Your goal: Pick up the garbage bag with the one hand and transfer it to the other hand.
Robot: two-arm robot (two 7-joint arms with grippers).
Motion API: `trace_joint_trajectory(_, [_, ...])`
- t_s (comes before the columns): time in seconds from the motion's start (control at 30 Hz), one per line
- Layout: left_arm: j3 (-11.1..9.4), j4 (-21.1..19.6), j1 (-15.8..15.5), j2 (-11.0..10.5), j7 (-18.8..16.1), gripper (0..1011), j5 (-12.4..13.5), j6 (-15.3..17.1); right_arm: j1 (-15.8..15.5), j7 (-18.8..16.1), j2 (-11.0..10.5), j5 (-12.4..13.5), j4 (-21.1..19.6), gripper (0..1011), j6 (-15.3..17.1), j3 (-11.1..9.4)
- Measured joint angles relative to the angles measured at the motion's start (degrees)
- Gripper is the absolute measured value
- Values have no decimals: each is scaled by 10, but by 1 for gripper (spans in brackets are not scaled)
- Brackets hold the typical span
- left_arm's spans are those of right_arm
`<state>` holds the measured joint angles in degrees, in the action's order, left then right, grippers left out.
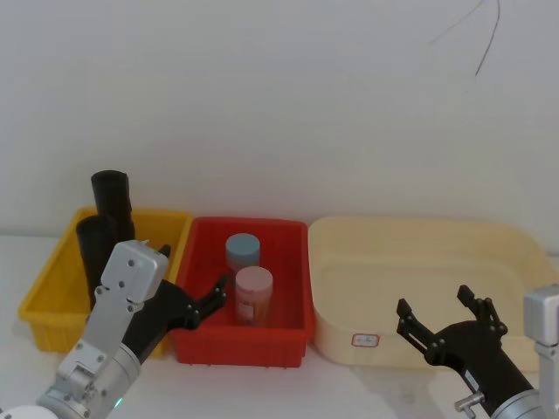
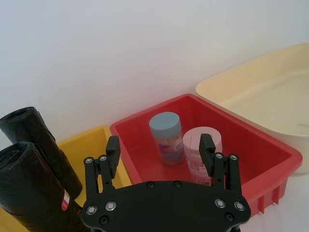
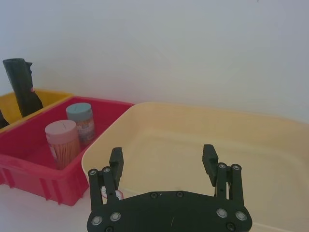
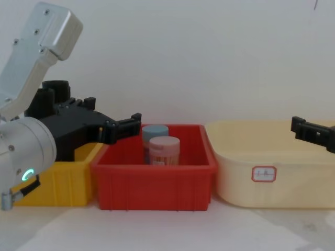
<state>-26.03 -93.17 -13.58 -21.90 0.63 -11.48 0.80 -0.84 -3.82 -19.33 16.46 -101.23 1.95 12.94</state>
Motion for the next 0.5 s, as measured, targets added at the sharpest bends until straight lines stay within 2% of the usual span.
trace_joint_trajectory(0.5, [0, 0, 0, 0, 0, 1002, 0, 0, 0, 0, 0, 0, 0, 1000, 0, 0])
